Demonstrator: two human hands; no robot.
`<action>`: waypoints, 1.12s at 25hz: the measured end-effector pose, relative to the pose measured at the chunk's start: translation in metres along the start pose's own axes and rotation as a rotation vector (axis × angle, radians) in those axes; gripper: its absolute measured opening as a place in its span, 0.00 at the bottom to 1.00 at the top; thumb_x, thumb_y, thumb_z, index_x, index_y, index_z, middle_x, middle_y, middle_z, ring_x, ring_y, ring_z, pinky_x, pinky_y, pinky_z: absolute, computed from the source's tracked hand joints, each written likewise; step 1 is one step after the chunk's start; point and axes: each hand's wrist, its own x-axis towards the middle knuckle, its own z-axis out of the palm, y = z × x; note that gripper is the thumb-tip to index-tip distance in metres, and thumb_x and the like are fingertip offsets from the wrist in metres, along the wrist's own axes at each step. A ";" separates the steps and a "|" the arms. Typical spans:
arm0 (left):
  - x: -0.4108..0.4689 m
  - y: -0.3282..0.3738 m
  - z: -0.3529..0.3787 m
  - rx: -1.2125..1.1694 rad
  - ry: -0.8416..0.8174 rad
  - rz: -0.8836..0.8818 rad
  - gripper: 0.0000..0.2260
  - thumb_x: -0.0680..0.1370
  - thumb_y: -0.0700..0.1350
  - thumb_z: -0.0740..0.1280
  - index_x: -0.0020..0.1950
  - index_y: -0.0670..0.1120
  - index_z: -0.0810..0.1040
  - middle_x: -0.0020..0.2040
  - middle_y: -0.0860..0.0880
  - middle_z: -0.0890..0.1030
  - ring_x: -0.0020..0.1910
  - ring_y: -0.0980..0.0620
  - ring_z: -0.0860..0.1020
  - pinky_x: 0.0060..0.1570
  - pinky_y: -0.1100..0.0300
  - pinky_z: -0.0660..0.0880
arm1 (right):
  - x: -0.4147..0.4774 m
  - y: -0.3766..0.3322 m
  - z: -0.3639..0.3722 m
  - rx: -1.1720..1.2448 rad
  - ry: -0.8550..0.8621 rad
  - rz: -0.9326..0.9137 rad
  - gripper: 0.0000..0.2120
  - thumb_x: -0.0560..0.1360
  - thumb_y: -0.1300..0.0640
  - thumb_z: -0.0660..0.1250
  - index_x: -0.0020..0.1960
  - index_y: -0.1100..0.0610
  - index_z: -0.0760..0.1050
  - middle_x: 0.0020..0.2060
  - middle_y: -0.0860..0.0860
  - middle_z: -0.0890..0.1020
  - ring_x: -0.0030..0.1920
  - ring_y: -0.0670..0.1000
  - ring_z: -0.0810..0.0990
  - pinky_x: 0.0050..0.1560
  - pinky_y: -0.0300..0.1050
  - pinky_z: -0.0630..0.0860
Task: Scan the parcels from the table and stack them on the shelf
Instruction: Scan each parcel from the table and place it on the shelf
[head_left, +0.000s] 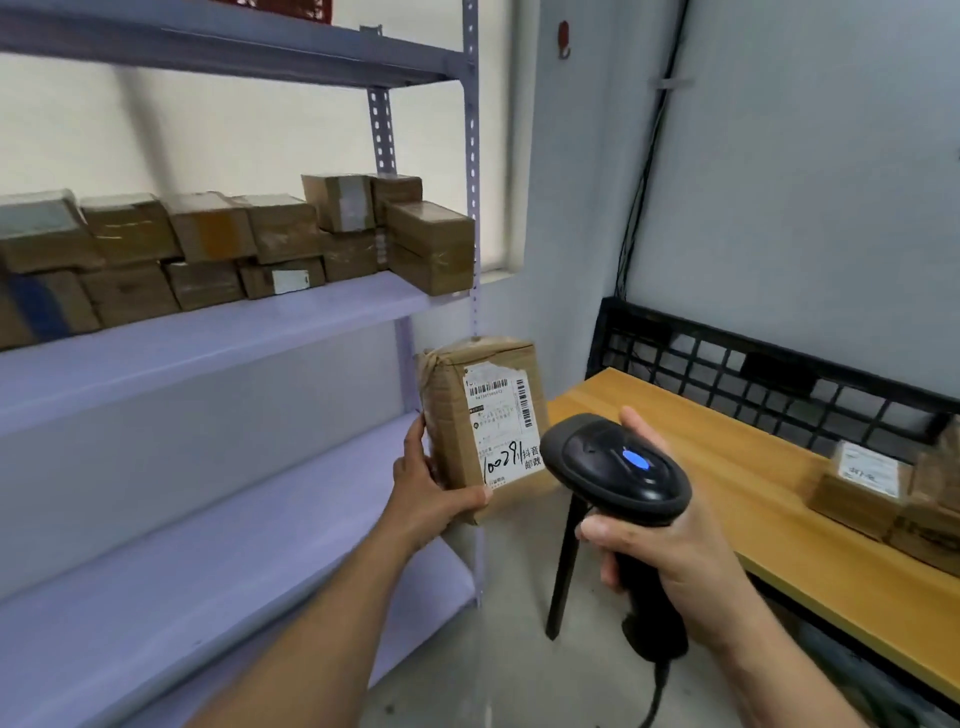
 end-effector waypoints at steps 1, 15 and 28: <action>-0.004 -0.003 -0.020 0.004 0.025 0.001 0.59 0.52 0.57 0.80 0.74 0.65 0.48 0.69 0.45 0.67 0.65 0.47 0.72 0.60 0.45 0.76 | 0.004 0.000 0.017 0.007 -0.019 -0.002 0.50 0.59 0.62 0.78 0.72 0.36 0.58 0.34 0.65 0.81 0.23 0.56 0.74 0.24 0.46 0.72; -0.099 -0.002 -0.214 -0.012 0.507 0.043 0.40 0.71 0.41 0.76 0.74 0.57 0.53 0.59 0.53 0.69 0.56 0.53 0.73 0.34 0.69 0.77 | 0.064 -0.018 0.184 0.061 -0.413 -0.066 0.48 0.59 0.64 0.76 0.72 0.37 0.62 0.40 0.63 0.83 0.25 0.59 0.76 0.25 0.47 0.75; -0.196 0.016 -0.286 0.081 1.040 -0.021 0.32 0.73 0.47 0.74 0.69 0.58 0.58 0.53 0.50 0.75 0.49 0.55 0.78 0.41 0.64 0.73 | 0.091 -0.024 0.265 0.115 -0.765 -0.154 0.47 0.66 0.75 0.73 0.71 0.37 0.62 0.40 0.58 0.84 0.25 0.60 0.76 0.27 0.51 0.76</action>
